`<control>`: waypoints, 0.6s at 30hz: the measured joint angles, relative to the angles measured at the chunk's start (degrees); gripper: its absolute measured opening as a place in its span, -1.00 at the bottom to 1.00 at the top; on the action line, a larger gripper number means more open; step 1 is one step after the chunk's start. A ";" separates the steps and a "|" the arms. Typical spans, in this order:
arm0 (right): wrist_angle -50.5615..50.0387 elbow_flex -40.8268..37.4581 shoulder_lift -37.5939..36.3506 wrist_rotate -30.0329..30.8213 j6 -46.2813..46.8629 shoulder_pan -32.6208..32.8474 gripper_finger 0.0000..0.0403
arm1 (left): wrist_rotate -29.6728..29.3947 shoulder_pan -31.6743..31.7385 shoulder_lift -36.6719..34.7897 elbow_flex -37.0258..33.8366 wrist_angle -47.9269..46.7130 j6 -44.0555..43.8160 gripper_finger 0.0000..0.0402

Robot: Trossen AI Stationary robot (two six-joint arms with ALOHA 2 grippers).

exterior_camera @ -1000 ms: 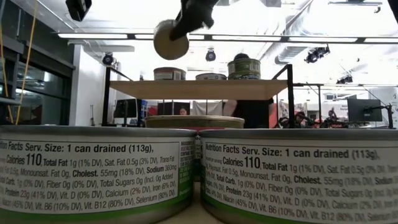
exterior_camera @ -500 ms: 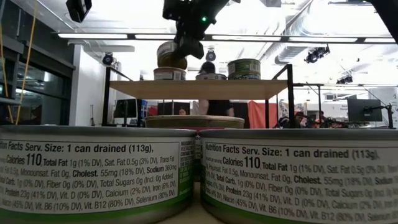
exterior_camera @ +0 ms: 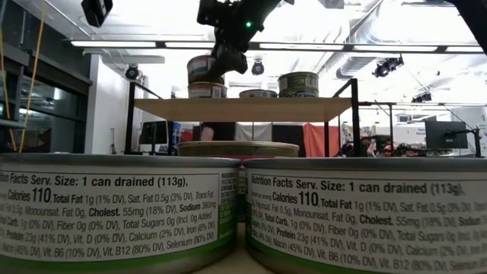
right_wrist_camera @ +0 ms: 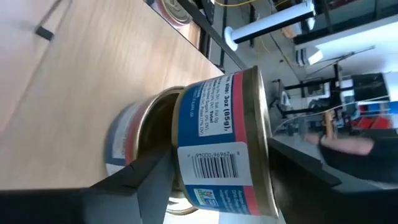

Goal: Stack canned seafood by type on shelf
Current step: Stack the blue-pink tuna can on top of the blue-pink tuna can on the shelf

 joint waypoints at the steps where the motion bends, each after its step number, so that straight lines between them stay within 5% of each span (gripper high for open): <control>1: -0.98 0.36 0.00 -0.20 0.80 0.04 0.14 | 0.00 0.00 0.00 0.00 -0.01 0.00 -1.00; 18: -15.91 9.68 -0.16 -10.14 12.47 -0.10 0.15 | 0.00 0.00 0.00 0.00 -0.52 0.00 -1.00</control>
